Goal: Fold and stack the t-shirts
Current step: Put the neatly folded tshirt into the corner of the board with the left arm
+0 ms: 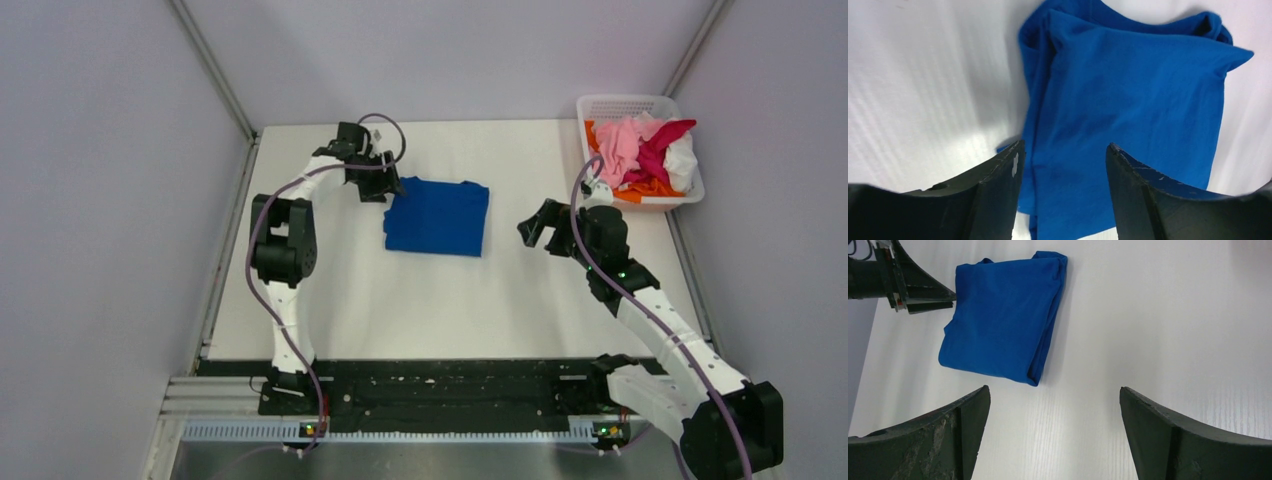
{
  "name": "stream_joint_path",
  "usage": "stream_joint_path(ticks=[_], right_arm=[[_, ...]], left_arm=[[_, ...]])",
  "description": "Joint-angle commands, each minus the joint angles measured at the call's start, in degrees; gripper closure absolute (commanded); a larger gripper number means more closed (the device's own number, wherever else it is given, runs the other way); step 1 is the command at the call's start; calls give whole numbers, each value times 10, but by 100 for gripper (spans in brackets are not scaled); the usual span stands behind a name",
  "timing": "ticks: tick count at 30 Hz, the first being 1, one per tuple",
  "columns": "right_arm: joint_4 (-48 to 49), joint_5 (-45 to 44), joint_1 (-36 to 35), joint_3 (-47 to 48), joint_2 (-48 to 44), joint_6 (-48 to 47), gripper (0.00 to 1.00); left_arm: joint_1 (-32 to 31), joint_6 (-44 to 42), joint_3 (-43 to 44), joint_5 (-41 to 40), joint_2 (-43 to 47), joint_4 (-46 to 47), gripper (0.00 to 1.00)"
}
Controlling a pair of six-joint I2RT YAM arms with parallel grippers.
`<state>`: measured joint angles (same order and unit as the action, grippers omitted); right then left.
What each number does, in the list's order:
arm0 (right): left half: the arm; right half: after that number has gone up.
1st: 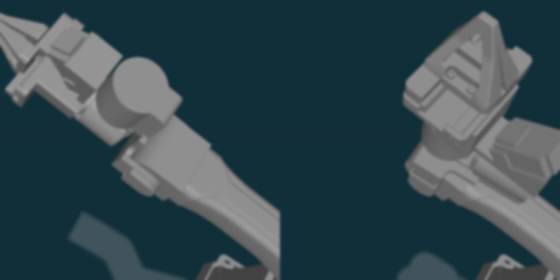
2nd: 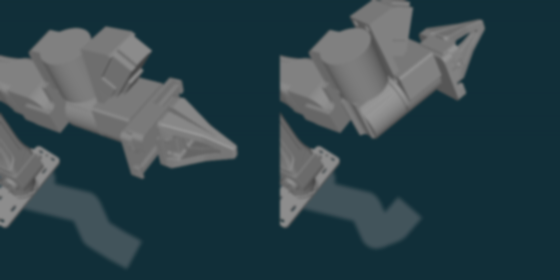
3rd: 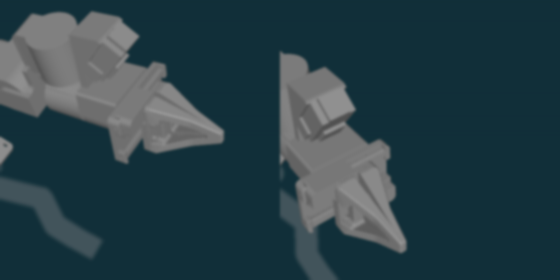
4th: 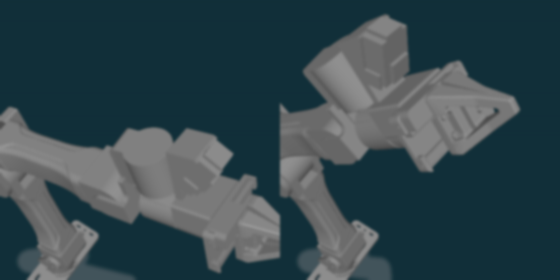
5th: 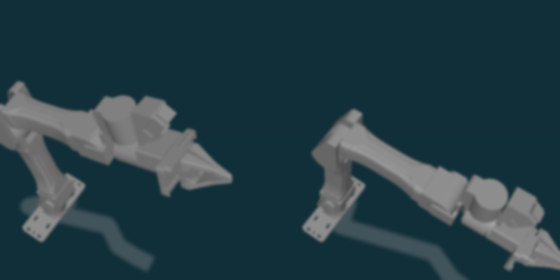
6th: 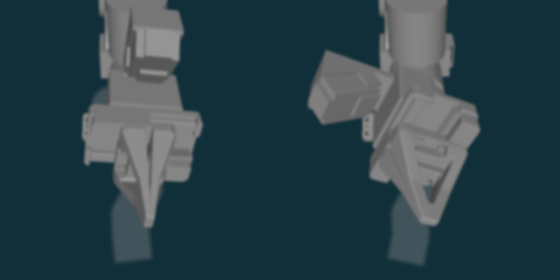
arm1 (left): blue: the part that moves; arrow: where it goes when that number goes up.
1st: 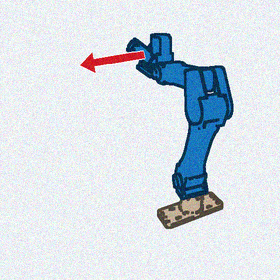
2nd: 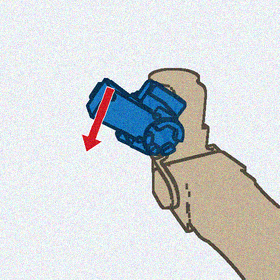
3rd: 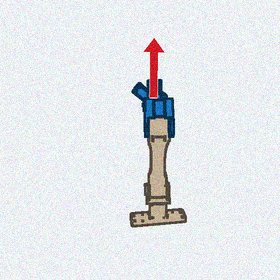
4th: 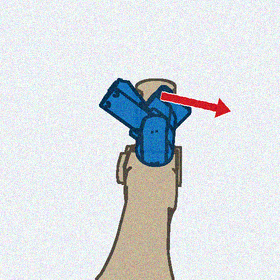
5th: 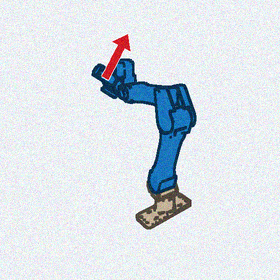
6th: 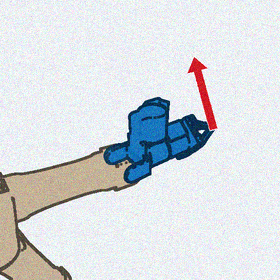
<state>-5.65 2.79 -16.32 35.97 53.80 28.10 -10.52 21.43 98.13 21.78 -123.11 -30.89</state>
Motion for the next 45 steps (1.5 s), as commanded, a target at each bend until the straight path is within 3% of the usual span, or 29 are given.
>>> stream_joint_path(ticks=[1, 4, 11, 13, 14, 18, 25, 31, 36, 45], right_arm=[[9, -9, 3, 0, -1, -6, 1], [12, -12, 2, -1, 1, -7, 1], [13, -9, 3, 1, 2, -8, 1], [13, -13, 3, 2, 2, -9, 1], [13, -16, 3, 2, 3, -10, 1], [11, -25, 2, 6, 6, -15, 1], [8, -45, 3, 6, 8, -23, 1], [8, -74, 3, -2, 8, -28, 1], [3, -85, 3, -3, 13, -31, 1], [-12, -88, 3, 0, 10, -34, 1]], left_arm=[[-20, -3, 8, -15, -26, -4, 37], [-42, -23, 21, -88, -39, -34, 43], [-66, -9, 96, -308, -93, -119, 81], [-67, -7, 117, -372, -102, -143, 98], [-67, 4, 127, -402, -105, -156, 100], [-46, -22, 163, -461, -104, -178, 100], [41, -100, 201, -541, -116, -114, 100], [116, -168, 342, -592, -203, -83, 100], [148, -262, 367, -621, -229, 46, 100], [178, -333, 412, -681, -259, 151, 98]])
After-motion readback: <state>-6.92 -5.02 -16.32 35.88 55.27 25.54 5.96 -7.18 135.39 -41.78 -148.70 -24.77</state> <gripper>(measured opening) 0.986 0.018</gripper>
